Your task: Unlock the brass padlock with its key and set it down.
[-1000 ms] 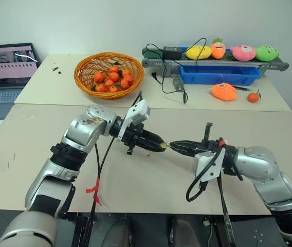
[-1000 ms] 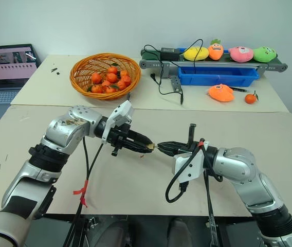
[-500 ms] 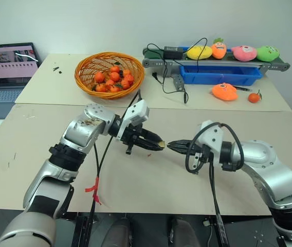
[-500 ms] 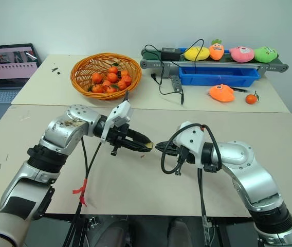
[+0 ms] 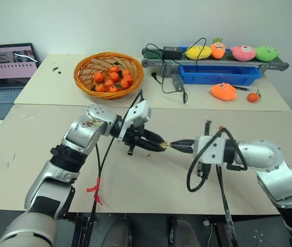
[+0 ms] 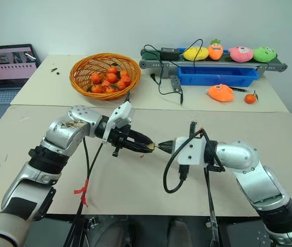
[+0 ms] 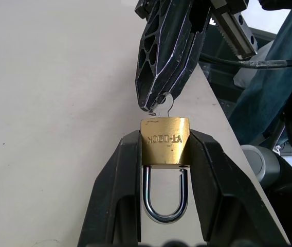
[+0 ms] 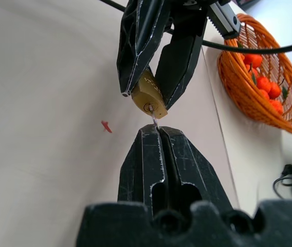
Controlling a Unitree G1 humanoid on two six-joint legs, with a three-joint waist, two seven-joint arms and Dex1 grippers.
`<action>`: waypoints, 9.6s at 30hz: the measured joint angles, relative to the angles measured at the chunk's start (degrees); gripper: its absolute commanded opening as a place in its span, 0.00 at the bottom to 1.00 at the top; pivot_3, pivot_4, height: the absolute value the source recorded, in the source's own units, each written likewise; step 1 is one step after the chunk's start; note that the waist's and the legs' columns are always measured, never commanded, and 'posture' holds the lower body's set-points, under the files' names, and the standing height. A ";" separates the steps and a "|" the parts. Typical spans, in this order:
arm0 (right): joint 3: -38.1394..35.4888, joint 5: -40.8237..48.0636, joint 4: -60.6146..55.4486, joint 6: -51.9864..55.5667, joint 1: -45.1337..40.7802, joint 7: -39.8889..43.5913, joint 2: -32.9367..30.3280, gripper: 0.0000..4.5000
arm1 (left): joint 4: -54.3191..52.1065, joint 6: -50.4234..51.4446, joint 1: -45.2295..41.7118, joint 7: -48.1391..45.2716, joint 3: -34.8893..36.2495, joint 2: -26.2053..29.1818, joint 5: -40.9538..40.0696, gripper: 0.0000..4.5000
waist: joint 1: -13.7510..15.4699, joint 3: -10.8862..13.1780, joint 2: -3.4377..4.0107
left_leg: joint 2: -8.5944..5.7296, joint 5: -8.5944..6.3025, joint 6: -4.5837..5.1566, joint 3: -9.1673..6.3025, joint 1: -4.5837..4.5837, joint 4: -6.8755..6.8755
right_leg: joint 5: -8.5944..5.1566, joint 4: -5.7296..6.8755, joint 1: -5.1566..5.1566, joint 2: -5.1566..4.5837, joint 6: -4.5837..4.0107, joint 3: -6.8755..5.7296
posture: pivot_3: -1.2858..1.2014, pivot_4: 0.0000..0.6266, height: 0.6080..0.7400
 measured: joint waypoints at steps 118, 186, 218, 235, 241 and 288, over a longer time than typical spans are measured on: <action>-1.57 -12.55 3.38 -19.88 -4.51 -4.53 11.21 0.45 | 6.71 15.49 -7.96 0.65 5.65 -5.45 -6.74 0.18 | -0.55 0.01 0.01 | 0.00 0.02 -0.03 -0.10 -0.01 -0.01 | -0.01 0.01 -0.01 0.01 0.01 0.00 | 0.52 0.24 1.00; -4.65 -11.68 10.03 -29.60 -2.33 -7.66 5.76 0.05 | 5.80 11.48 -6.79 -0.66 1.66 -1.58 -6.23 0.99 | -0.63 0.01 0.00 | 0.01 0.01 -0.02 -0.10 -0.01 -0.01 | -0.01 -0.01 -0.02 0.01 0.00 0.01 | 0.52 0.24 1.00; -7.21 -7.15 12.48 -22.92 -4.61 -8.69 5.63 0.05 | 6.63 13.06 -3.51 10.98 7.71 -2.86 -6.81 0.56 | -0.75 0.02 0.00 | 0.01 0.02 -0.03 -0.11 -0.01 -0.03 | -0.01 0.00 -0.02 0.01 0.01 0.01 | 0.52 0.24 1.00; -6.26 -6.19 10.38 -20.84 -5.07 -8.67 6.56 0.05 | 6.19 14.89 -4.65 14.58 9.20 -4.97 -8.90 0.06 | -0.78 0.02 0.00 | 0.01 0.02 -0.04 -0.10 0.00 -0.04 | -0.01 -0.01 -0.01 0.01 0.00 0.01 | 0.52 0.24 1.00; -5.22 -6.89 10.28 -21.22 -3.92 -8.82 6.60 0.05 | 6.86 14.50 -4.81 14.70 9.20 -5.45 -8.87 0.06 | -0.79 0.02 0.00 | 0.01 0.02 -0.04 -0.08 0.01 -0.04 | -0.01 -0.01 0.00 0.01 0.00 0.01 | 0.52 0.24 1.00; -2.19 -12.98 28.55 -34.60 -5.43 -11.39 7.95 0.05 | 1.67 18.62 -2.34 13.48 9.06 0.96 -10.03 0.06 | -1.29 0.02 0.01 | 0.02 0.06 -0.11 -0.12 0.05 -0.12 | -0.01 -0.02 -0.02 0.00 0.00 0.05 | 0.52 0.24 1.00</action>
